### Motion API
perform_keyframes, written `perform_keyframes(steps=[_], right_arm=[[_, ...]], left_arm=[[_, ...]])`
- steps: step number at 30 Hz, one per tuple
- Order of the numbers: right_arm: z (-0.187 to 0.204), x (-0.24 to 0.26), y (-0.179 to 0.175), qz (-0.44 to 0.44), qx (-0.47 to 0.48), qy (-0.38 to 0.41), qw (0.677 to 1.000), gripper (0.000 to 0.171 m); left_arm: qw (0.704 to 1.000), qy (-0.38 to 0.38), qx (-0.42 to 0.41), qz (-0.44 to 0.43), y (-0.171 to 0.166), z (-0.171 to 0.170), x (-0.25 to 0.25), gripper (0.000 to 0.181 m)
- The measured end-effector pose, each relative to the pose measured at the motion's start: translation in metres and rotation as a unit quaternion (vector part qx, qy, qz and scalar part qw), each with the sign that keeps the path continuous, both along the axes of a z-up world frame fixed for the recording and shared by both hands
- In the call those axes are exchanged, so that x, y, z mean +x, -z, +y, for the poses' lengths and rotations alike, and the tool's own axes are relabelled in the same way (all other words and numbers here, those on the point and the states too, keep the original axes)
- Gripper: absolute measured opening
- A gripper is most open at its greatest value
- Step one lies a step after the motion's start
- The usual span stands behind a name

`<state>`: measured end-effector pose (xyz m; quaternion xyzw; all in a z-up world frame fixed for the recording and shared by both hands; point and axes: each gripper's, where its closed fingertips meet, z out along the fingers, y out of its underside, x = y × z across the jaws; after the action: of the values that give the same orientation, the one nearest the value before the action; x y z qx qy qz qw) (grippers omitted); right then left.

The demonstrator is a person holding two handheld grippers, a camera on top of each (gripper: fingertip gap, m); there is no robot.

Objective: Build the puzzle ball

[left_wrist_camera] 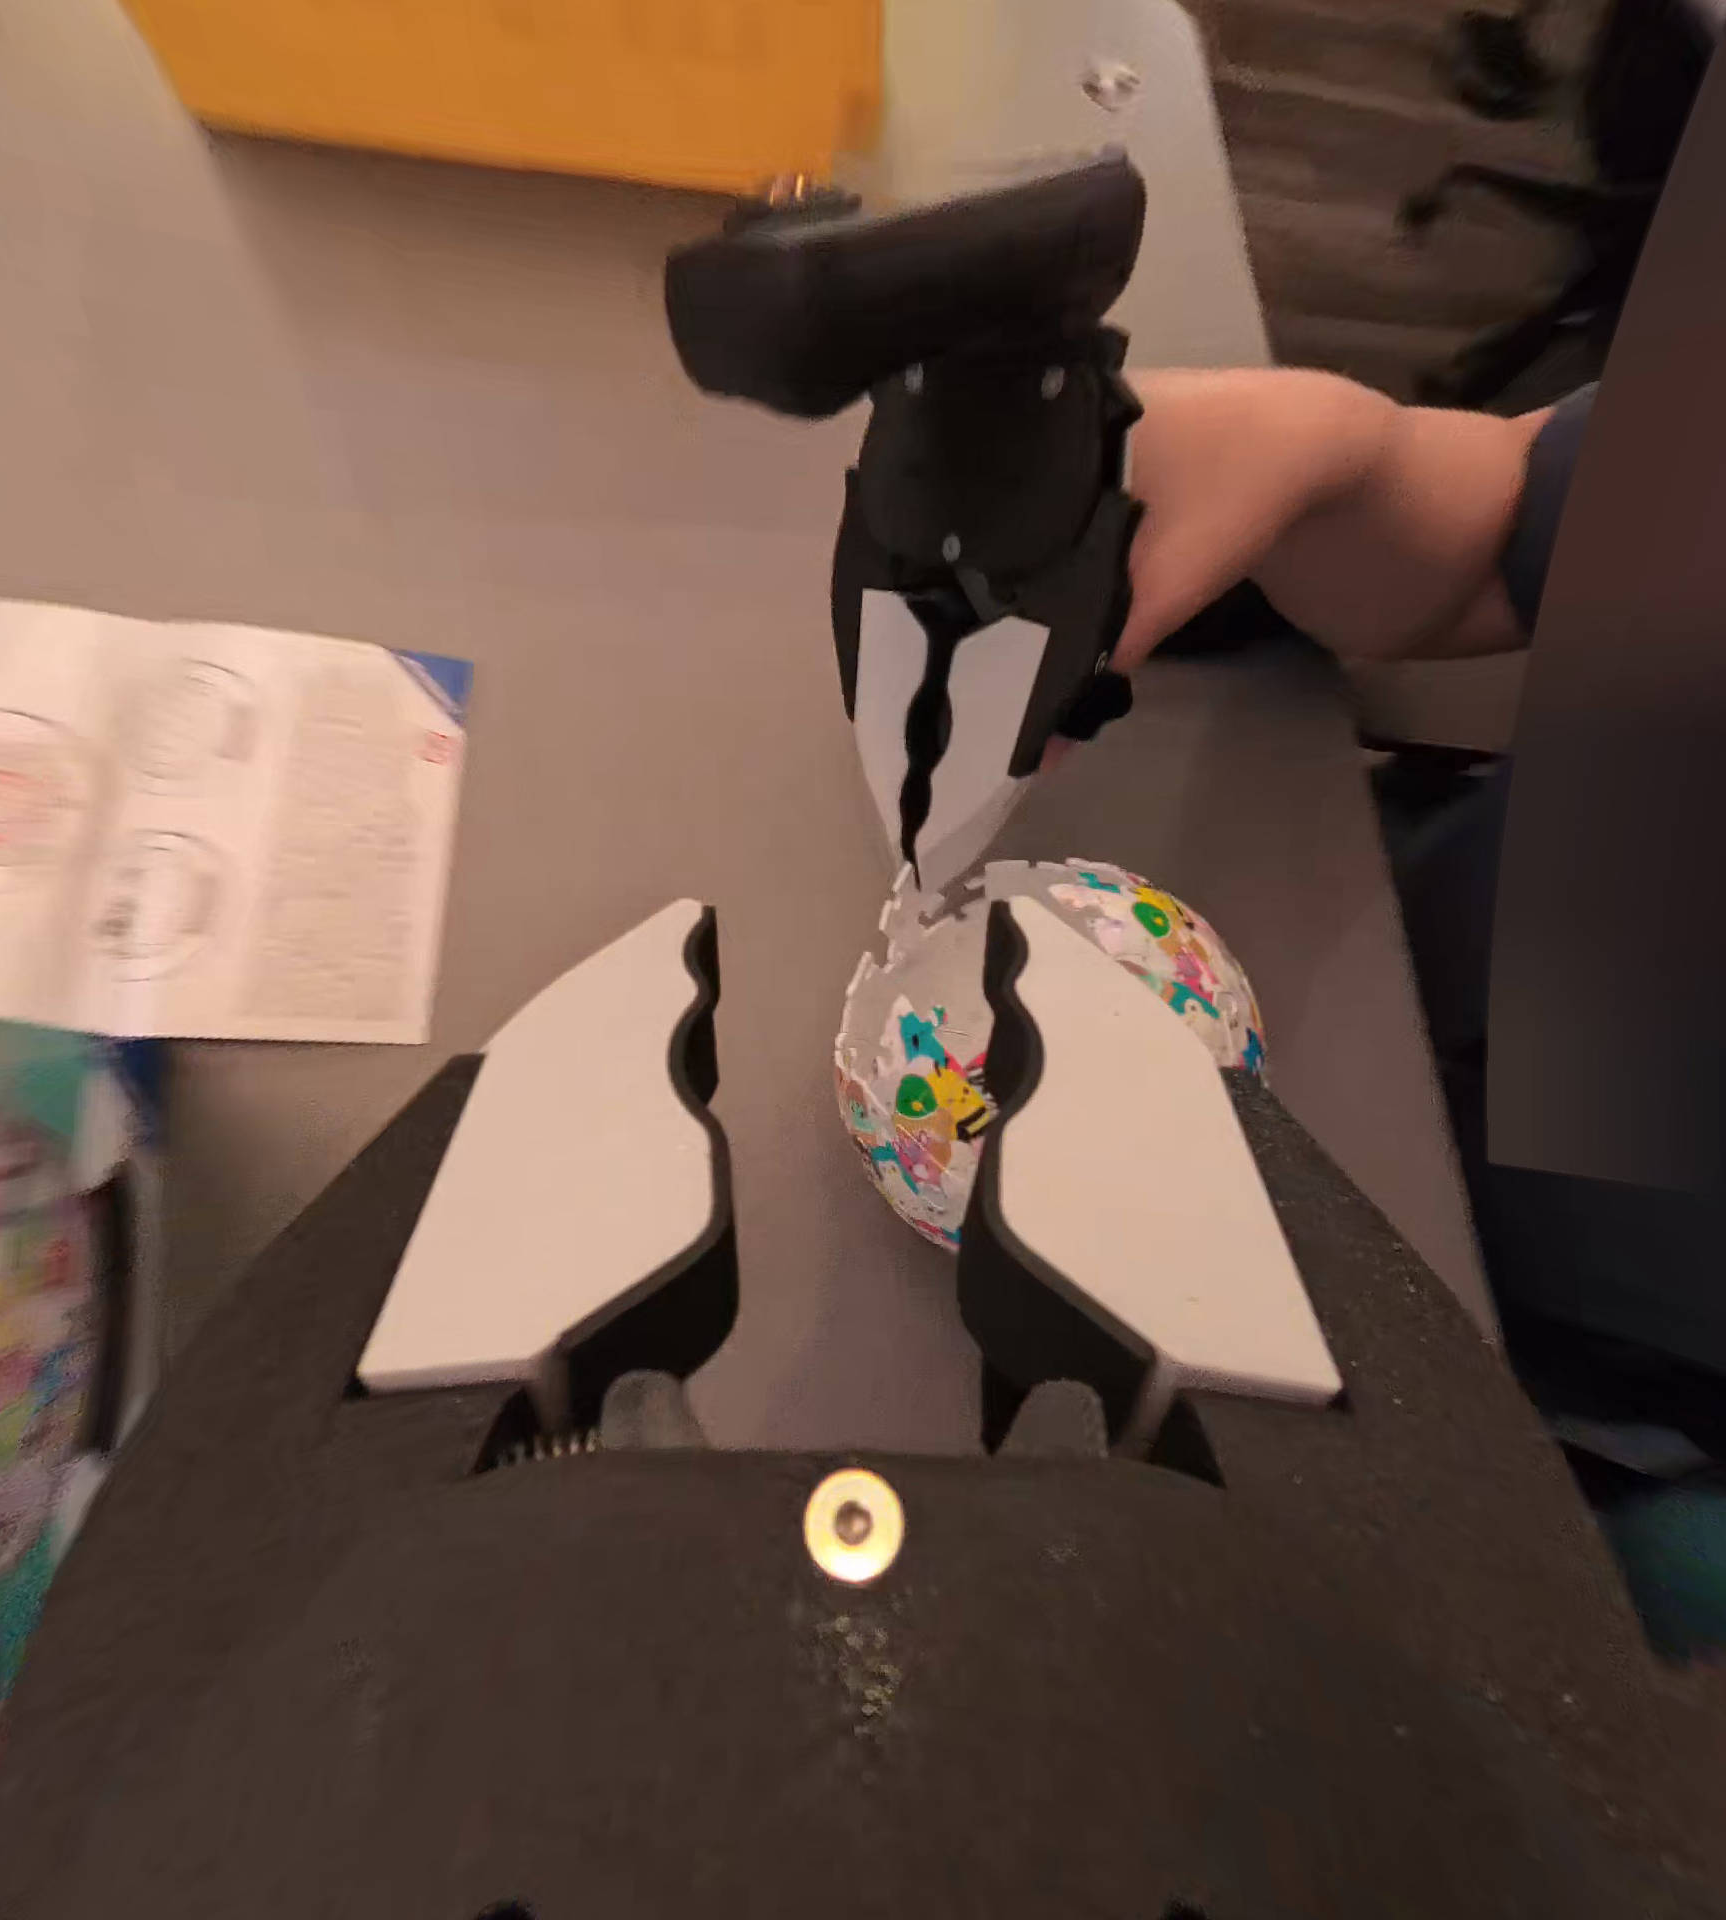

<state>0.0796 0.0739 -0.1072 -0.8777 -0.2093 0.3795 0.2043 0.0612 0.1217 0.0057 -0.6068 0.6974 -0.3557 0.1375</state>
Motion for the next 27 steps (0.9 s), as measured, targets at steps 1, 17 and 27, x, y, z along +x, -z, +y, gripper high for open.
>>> perform_keyframes(steps=[1, 17, 27], right_arm=[[0.0, 0.001, 0.0, 0.001, 0.001, 0.002, 1.0, 0.003], [0.001, -0.002, 0.003, -0.008, 0.013, 0.003, 1.0, 0.003], [0.003, -0.002, 0.005, -0.005, 0.011, 0.009, 1.0, 0.003]], left_arm=[[0.999, 0.009, -0.029, 0.018, 0.01, 0.003, 0.002, 0.048], [0.963, 0.158, -0.098, 0.196, 0.091, -0.021, 0.016, 0.038], [0.952, 0.194, -0.101, 0.213, 0.106, -0.033, 0.017, 0.021]])
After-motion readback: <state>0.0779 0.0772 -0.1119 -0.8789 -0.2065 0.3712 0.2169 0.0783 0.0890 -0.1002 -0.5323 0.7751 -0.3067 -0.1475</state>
